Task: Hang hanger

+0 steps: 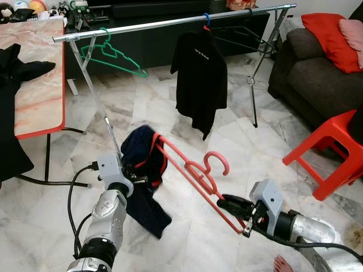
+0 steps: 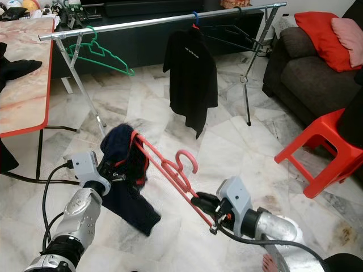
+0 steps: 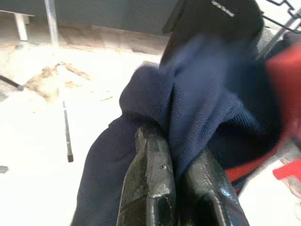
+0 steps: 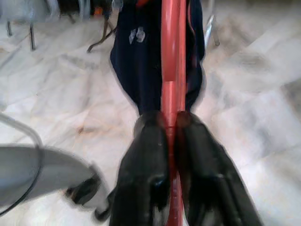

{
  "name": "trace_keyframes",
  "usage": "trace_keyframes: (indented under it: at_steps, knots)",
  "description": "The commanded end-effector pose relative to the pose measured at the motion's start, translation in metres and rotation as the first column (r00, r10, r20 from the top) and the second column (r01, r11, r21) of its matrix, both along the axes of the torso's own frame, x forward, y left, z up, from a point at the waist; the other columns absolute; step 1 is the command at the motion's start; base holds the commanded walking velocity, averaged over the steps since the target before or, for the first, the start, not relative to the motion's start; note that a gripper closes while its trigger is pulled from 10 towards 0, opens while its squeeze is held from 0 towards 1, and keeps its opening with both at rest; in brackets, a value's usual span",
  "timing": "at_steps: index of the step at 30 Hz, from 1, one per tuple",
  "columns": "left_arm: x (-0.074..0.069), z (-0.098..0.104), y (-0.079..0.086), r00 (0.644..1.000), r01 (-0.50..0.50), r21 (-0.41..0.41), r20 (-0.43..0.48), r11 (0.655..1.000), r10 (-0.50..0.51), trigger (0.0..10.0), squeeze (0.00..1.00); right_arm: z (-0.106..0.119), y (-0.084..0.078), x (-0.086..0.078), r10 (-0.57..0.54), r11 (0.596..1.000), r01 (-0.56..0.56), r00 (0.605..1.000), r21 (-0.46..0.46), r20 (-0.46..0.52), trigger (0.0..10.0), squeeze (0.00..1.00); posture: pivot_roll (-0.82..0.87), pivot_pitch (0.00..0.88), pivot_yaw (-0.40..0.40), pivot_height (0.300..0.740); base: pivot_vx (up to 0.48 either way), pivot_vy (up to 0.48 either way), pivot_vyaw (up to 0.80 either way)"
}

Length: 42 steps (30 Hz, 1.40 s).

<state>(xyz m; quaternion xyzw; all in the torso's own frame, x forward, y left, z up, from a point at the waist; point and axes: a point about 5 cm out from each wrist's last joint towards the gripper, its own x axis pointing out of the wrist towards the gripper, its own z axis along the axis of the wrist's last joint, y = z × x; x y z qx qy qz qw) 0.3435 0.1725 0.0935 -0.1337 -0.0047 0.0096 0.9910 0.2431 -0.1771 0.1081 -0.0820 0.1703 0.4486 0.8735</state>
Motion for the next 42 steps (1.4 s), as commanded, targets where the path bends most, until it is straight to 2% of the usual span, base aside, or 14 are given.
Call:
trace_keyframes:
  at_steps: [1,6,14,17,22,24,28,31,32,33,34,35,40,42]
  knots:
    - [0.000,0.006,0.005,0.999,-0.028,-0.005,0.033,1.000,0.028,0.0,0.00,-0.010,-0.003,-0.008,0.025,0.999,-0.027,0.998,-0.031,-0.062,0.0,0.00,-0.06,0.149,-0.030,0.740,0.000,0.000,0.00]
    - [-0.001,0.007,0.008,0.999,-0.041,-0.004,0.033,0.999,0.041,0.0,0.00,-0.034,-0.018,-0.031,0.118,0.973,-0.155,0.970,-0.171,-0.211,0.0,0.00,-0.05,0.155,-0.034,0.740,0.000,0.000,0.00]
    - [-0.001,0.009,0.019,0.994,-0.104,-0.004,0.035,0.995,0.104,0.0,0.00,-0.032,-0.019,-0.043,0.173,0.960,-0.219,0.953,-0.173,-0.248,0.0,0.00,-0.06,0.167,-0.032,0.740,0.000,0.000,0.00]
    - [-0.001,0.016,0.022,0.990,-0.120,-0.018,0.066,0.993,0.121,0.0,0.00,-0.025,-0.026,-0.022,0.011,0.989,-0.027,0.993,-0.144,-0.114,0.0,0.00,-0.06,0.166,-0.032,0.740,0.000,0.000,0.00]
    - [-0.003,0.022,0.023,0.989,-0.119,-0.019,0.091,0.993,0.120,0.0,0.00,-0.014,-0.029,-0.002,-0.226,0.972,0.225,0.974,0.060,0.010,0.0,0.00,-0.06,0.161,-0.031,0.740,0.000,0.000,0.00]
    - [-0.006,0.026,0.028,0.984,-0.143,-0.016,0.110,0.990,0.144,0.0,0.00,-0.007,-0.029,0.007,-0.432,0.872,0.404,0.901,0.278,0.043,0.0,0.00,-0.05,0.156,-0.028,0.740,0.000,0.000,0.00]
    - [-0.008,0.030,0.029,0.980,-0.154,-0.021,0.122,0.988,0.155,0.0,0.00,-0.011,-0.032,0.012,-0.573,0.766,0.530,0.819,0.365,0.013,0.0,0.00,-0.05,0.149,-0.023,0.740,0.000,0.000,0.00]
    - [-0.012,0.035,0.018,0.983,-0.126,-0.024,0.134,0.992,0.128,0.0,0.00,-0.054,-0.047,0.015,-0.779,0.567,0.776,0.615,0.277,-0.126,0.0,0.00,-0.04,0.134,-0.020,0.740,0.000,0.000,0.00]
    - [-0.015,0.036,0.007,0.987,-0.082,-0.016,0.138,0.997,0.083,2.1,0.00,-0.083,-0.053,0.011,-0.843,0.462,0.873,0.487,0.156,-0.229,0.0,0.00,-0.04,0.133,-0.018,0.740,0.000,0.000,0.00]
    - [-0.017,0.036,0.002,0.988,-0.061,-0.007,0.142,0.998,0.062,7.6,0.00,-0.092,-0.054,0.008,-0.857,0.428,0.894,0.447,0.128,-0.256,5.5,0.00,-0.04,0.125,-0.016,0.740,0.000,0.000,0.00]
    - [-0.021,0.037,-0.006,0.988,-0.025,0.023,0.150,0.999,0.021,10.0,0.00,-0.110,-0.056,0.002,-0.873,0.379,0.922,0.385,0.081,-0.299,10.0,0.00,-0.04,0.118,-0.011,0.740,0.000,0.000,0.00]
    - [-0.021,0.037,-0.006,0.988,-0.025,0.023,0.150,0.999,0.021,10.0,0.00,-0.110,-0.056,0.002,-0.873,0.379,0.922,0.385,0.081,-0.299,10.0,0.00,-0.04,0.118,-0.011,0.740,0.000,0.000,0.00]
    - [-0.030,0.044,-0.012,0.986,-0.002,0.009,0.167,1.000,0.000,10.0,0.00,-0.155,-0.068,-0.034,-0.926,0.204,0.967,0.141,-0.150,-0.351,10.0,0.00,-0.02,0.089,0.003,0.740,0.000,0.000,0.00]
    - [-0.031,0.047,-0.012,0.985,0.011,0.009,0.173,1.000,-0.012,10.0,0.00,-0.161,-0.070,-0.042,-0.930,0.177,0.967,0.103,-0.184,-0.352,10.0,0.00,-0.02,0.087,0.006,0.740,0.000,0.000,0.00]
